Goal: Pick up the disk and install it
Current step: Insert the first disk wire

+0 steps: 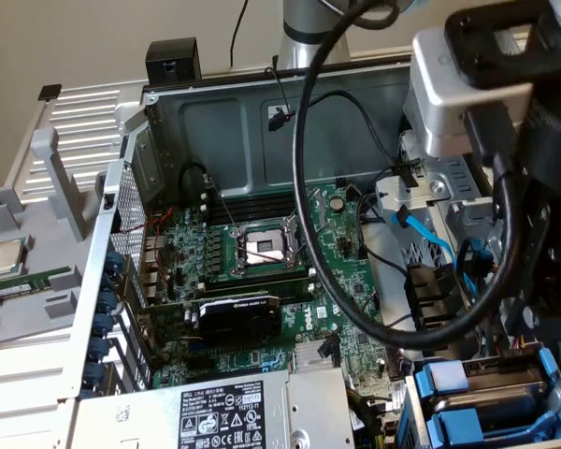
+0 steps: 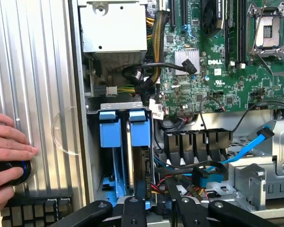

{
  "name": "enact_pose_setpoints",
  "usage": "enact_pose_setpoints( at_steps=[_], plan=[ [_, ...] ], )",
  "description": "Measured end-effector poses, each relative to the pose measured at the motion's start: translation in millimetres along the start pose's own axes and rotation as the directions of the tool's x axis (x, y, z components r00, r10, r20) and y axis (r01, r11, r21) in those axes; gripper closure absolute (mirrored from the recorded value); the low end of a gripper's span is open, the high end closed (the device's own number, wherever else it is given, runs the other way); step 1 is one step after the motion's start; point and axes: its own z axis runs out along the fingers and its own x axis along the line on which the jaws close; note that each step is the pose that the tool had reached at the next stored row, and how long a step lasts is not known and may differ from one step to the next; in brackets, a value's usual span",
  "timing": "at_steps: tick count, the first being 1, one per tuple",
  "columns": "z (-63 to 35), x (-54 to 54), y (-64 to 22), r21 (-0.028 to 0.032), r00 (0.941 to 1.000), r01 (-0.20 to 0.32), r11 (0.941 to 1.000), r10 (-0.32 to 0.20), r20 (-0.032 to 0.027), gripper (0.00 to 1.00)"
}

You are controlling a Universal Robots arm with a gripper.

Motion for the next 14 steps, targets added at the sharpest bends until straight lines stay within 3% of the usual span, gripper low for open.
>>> enact_pose_setpoints(
  at_steps=[9,14],
  plan=[
    [-33.3,-3.6,6.8,0.0014,1.0000,-0.002,1.0000,0.002,-0.0002,0.69],
    [-50.9,-11.0,6.0,0.0048,1.0000,-0.002,1.0000,0.002,-0.0017,0.69]
  ],
)
